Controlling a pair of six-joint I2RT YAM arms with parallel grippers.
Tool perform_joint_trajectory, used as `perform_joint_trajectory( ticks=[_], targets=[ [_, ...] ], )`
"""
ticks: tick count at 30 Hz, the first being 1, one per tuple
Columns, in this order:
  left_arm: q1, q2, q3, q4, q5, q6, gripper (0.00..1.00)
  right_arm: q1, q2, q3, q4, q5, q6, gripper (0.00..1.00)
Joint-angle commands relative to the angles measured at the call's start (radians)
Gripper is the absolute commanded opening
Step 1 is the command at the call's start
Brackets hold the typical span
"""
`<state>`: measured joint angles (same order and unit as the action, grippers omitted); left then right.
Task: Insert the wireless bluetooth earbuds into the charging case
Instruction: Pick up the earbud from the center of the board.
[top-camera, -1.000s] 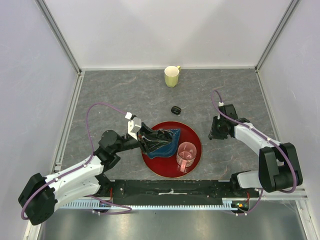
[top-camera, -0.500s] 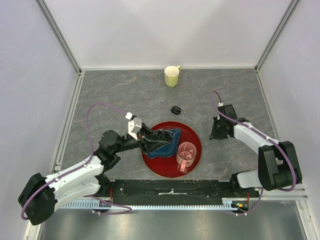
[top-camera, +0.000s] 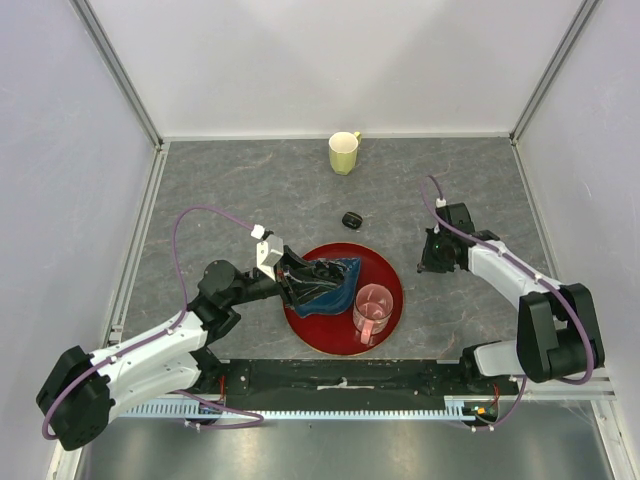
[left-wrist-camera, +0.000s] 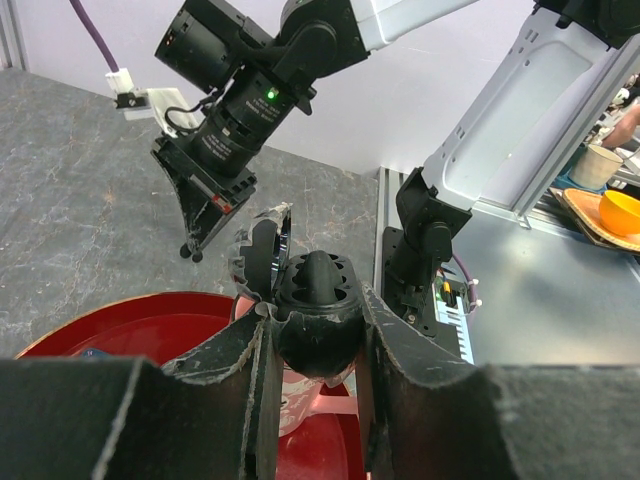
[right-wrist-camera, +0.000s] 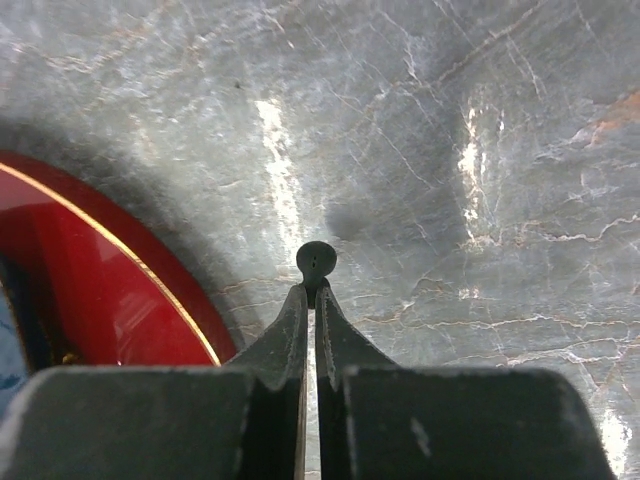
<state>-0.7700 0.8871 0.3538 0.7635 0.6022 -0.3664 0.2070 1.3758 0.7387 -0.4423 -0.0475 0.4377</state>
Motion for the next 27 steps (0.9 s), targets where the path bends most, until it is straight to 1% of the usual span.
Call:
perform_joint_trajectory(
  ticks=[1,4,6,11,15,16,18,19,21,22,27],
  targets=[
    [-0.003,-0.019,0.005,0.025,-0.013,-0.011,0.03,0.005,-0.070,0.093,-0.032,-0.050,-0.022,0.03],
    [-0.002,-0.025,0.011,0.019,-0.016,-0.002,0.03,0.005,-0.148,0.152,-0.041,-0.149,-0.036,0.01],
    [-0.002,-0.024,0.019,0.017,-0.015,0.004,0.03,0.003,-0.173,0.198,-0.042,-0.219,-0.043,0.00],
    [-0.002,-0.028,0.036,-0.006,-0.013,0.020,0.03,0.003,-0.227,0.296,-0.062,-0.330,-0.047,0.00],
    [-0.002,-0.036,0.037,-0.015,-0.019,0.030,0.03,0.005,-0.245,0.361,-0.065,-0.509,-0.066,0.00],
    [-0.002,-0.039,0.037,-0.019,-0.024,0.032,0.03,0.005,-0.250,0.384,-0.065,-0.579,-0.071,0.00],
    [-0.002,-0.050,0.036,-0.026,-0.030,0.037,0.03,0.005,-0.254,0.404,-0.065,-0.653,-0.086,0.00],
    [-0.002,-0.053,0.036,-0.030,-0.039,0.041,0.03,0.005,-0.264,0.421,-0.065,-0.723,-0.093,0.00],
    [-0.002,-0.068,0.033,-0.041,-0.048,0.052,0.03,0.003,-0.271,0.439,-0.067,-0.794,-0.111,0.00],
    [-0.002,-0.071,0.031,-0.046,-0.056,0.058,0.03,0.005,-0.273,0.456,-0.070,-0.869,-0.119,0.00],
    [-0.002,-0.091,0.040,-0.072,-0.067,0.095,0.02,0.011,-0.300,0.516,-0.130,-1.000,-0.197,0.00]
  ],
)
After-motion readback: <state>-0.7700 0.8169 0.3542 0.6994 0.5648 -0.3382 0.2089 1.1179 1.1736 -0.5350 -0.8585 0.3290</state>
